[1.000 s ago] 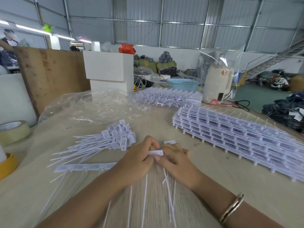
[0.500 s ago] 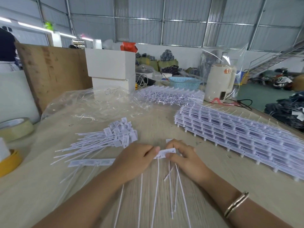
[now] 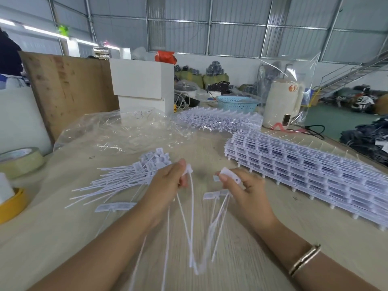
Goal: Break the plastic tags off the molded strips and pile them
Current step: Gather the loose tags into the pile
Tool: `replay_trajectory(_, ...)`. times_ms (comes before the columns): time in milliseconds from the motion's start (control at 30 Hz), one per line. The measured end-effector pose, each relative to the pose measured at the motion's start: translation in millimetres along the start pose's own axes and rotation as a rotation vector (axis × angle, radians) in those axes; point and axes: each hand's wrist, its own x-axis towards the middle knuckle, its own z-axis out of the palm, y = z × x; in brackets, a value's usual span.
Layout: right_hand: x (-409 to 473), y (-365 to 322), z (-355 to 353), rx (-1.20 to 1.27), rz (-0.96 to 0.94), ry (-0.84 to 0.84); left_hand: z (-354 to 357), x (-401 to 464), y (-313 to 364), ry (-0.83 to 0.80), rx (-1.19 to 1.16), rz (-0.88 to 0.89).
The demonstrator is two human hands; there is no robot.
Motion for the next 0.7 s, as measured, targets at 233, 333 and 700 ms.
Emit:
replay_trajectory(233, 12, 18, -6, -0.354, 0.228, -0.115, -4, -4, -6, -0.066, 0.338, 0.19)
replay_trajectory(333, 13, 23, -6, -0.444, 0.319, -0.136, 0, -9, -6, -0.161, 0.498, 0.246)
replay_trajectory(700, 8, 25, 1, -0.525, 0.106, -0.04, 9, -18, -4, -0.278, 0.566, 0.411)
